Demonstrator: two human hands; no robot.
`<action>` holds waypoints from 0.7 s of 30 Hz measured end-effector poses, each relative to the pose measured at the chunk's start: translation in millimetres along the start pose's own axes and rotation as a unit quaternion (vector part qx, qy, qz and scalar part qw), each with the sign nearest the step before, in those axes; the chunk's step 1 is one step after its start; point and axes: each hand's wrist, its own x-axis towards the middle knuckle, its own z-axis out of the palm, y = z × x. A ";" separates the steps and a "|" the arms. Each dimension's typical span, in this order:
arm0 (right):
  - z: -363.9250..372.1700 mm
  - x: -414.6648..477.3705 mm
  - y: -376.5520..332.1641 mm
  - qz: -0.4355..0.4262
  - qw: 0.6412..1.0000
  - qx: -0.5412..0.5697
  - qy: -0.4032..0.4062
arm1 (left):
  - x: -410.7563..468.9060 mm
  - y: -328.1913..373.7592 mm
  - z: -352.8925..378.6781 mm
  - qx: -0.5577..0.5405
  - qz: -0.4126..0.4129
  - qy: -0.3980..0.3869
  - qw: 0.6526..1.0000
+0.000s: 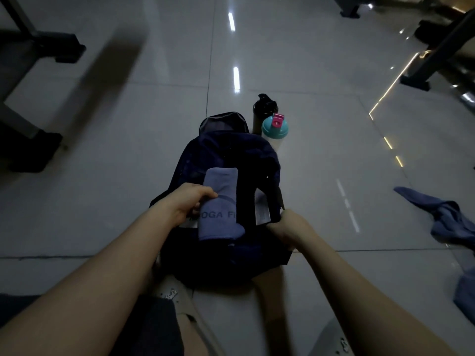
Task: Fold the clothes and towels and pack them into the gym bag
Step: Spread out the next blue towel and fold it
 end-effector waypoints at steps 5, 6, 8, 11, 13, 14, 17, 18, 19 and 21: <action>-6.1 2.6 31.7 0.051 0.998 0.023 0.022 | 6.5 1.1 37.1 -0.009 -0.047 0.013 0.999; -4.7 2.6 37.7 0.061 0.998 0.025 0.024 | 9.8 -0.4 44.3 -0.010 -0.046 0.019 0.999; -1.1 1.3 46.6 0.076 0.996 0.013 0.041 | 14.8 -3.7 58.7 -0.016 -0.038 0.031 0.999; 5.3 3.2 41.7 0.055 0.994 0.001 0.090 | 21.6 -10.9 74.7 -0.039 -0.026 0.053 0.998; 9.9 8.0 29.0 0.038 0.993 0.041 0.103 | 24.4 -14.6 80.1 -0.051 -0.036 0.053 0.997; 12.0 10.6 23.3 0.029 0.993 0.050 0.099 | 26.7 -16.3 80.9 -0.053 -0.042 0.053 0.996; 13.9 20.7 22.7 0.019 0.995 0.061 0.075 | 30.7 -16.5 83.7 -0.056 -0.049 0.050 0.996; 12.8 23.1 26.7 0.027 0.994 0.075 0.068 | 31.2 -15.9 86.1 -0.051 -0.045 0.041 0.997; 11.7 25.8 31.9 0.035 0.993 0.089 0.064 | 31.9 -15.9 90.0 -0.042 -0.039 0.031 0.998; 9.6 29.5 39.2 0.050 0.991 0.108 0.055 | 31.6 -17.1 100.7 -0.006 -0.019 0.019 1.000</action>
